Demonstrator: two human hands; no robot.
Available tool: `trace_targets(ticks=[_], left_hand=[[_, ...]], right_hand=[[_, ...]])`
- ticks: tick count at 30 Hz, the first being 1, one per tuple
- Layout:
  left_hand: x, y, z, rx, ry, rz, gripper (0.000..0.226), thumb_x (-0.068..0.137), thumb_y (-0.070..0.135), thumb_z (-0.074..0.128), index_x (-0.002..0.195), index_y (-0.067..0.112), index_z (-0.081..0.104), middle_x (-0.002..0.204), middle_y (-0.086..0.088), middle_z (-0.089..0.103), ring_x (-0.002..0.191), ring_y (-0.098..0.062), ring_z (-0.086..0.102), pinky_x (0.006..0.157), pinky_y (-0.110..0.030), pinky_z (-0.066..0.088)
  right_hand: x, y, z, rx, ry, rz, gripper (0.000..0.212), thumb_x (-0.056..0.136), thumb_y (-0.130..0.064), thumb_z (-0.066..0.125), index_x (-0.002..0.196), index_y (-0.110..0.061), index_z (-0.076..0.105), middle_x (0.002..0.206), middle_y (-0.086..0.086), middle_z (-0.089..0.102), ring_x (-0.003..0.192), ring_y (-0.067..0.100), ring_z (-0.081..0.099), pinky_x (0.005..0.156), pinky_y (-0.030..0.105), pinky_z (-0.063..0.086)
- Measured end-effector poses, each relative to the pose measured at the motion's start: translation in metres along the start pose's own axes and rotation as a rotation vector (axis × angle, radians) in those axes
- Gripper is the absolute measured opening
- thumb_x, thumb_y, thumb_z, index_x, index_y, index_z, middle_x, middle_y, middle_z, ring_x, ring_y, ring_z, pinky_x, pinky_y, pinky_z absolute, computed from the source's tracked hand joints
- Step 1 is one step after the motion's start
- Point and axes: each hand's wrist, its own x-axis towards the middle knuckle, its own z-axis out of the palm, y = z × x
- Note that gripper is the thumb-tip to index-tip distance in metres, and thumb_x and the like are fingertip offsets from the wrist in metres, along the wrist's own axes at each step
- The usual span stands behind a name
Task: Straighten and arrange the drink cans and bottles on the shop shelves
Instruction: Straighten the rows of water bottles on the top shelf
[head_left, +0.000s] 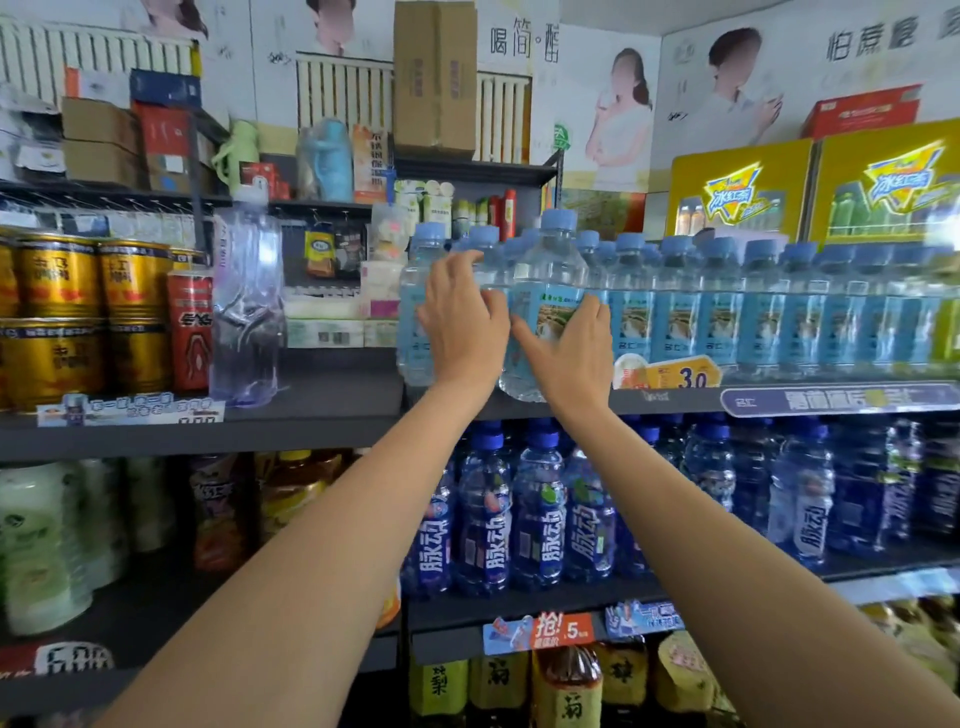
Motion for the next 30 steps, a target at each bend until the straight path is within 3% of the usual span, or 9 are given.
trace_targets(ticks=[2,5,8,11,15,20,25,30], left_hand=[[-0.006,0.019,0.019,0.001,-0.025,0.029,0.039,0.091,0.008,0.043,0.129,0.011,0.045,0.134,-0.004,0.044,0.124,-0.019,0.039,0.097,-0.032,0.029],[-0.016,0.048,0.051,-0.027,-0.058,0.047,0.042,0.093,0.008,0.04,0.135,0.011,0.041,0.141,-0.002,0.041,0.129,-0.018,0.036,0.107,-0.035,0.028],[-0.027,0.082,0.093,-0.011,-0.088,0.014,0.045,0.097,0.011,0.038,0.141,0.011,0.033,0.149,-0.002,0.032,0.138,-0.019,0.027,0.115,-0.038,0.018],[-0.038,0.117,0.143,0.031,-0.121,0.012,0.047,0.098,0.011,0.036,0.145,0.011,0.028,0.154,-0.003,0.022,0.143,-0.018,0.016,0.118,-0.039,0.011],[-0.049,0.157,0.204,0.222,-0.228,0.139,0.049,0.099,0.009,0.037,0.146,0.011,0.024,0.157,-0.004,0.011,0.145,-0.018,0.006,0.118,-0.037,0.005],[-0.062,0.182,0.236,0.329,-0.292,0.191,0.05,0.096,0.008,0.042,0.144,0.013,0.029,0.157,-0.004,0.009,0.145,-0.019,0.003,0.116,-0.035,-0.001],[-0.07,0.199,0.264,0.323,-0.268,0.227,0.05,0.092,0.006,0.044,0.141,0.012,0.035,0.154,-0.004,0.02,0.143,-0.021,0.012,0.115,-0.037,0.009],[-0.083,0.224,0.295,0.327,-0.334,0.312,0.049,0.094,0.012,0.043,0.142,0.01,0.031,0.154,-0.003,0.019,0.143,-0.019,0.011,0.116,-0.035,0.006]], right_hand=[[0.009,0.015,-0.019,0.057,0.025,0.026,0.06,0.082,-0.047,0.061,0.118,-0.004,0.041,0.106,0.007,0.05,0.098,0.023,0.05,0.068,0.028,0.031],[0.025,0.042,-0.051,0.141,0.06,0.064,0.055,0.081,-0.045,0.063,0.113,-0.006,0.042,0.083,0.0,0.051,0.08,0.019,0.054,0.059,0.028,0.033],[0.049,0.077,-0.087,0.182,0.094,0.08,0.058,0.078,-0.046,0.064,0.114,-0.008,0.041,0.095,0.007,0.056,0.093,0.027,0.052,0.066,0.034,0.038],[0.075,0.122,-0.124,0.178,0.117,0.015,0.074,0.076,-0.047,0.066,0.13,-0.007,0.035,0.112,0.011,0.057,0.11,0.029,0.047,0.07,0.036,0.038],[0.11,0.174,-0.171,0.138,0.134,-0.001,0.076,0.076,-0.044,0.067,0.134,-0.009,0.033,0.114,0.008,0.055,0.114,0.027,0.042,0.071,0.033,0.033],[0.136,0.215,-0.196,0.175,0.114,0.047,0.081,0.077,-0.046,0.067,0.137,-0.007,0.029,0.122,0.011,0.054,0.118,0.03,0.043,0.077,0.034,0.037],[0.154,0.244,-0.219,0.203,0.134,0.077,0.076,0.08,-0.04,0.066,0.137,-0.009,0.028,0.127,0.01,0.05,0.122,0.028,0.037,0.078,0.031,0.031],[0.171,0.284,-0.246,0.118,0.206,0.099,0.079,0.079,-0.041,0.066,0.139,-0.008,0.026,0.129,0.013,0.051,0.121,0.032,0.036,0.086,0.039,0.037]])
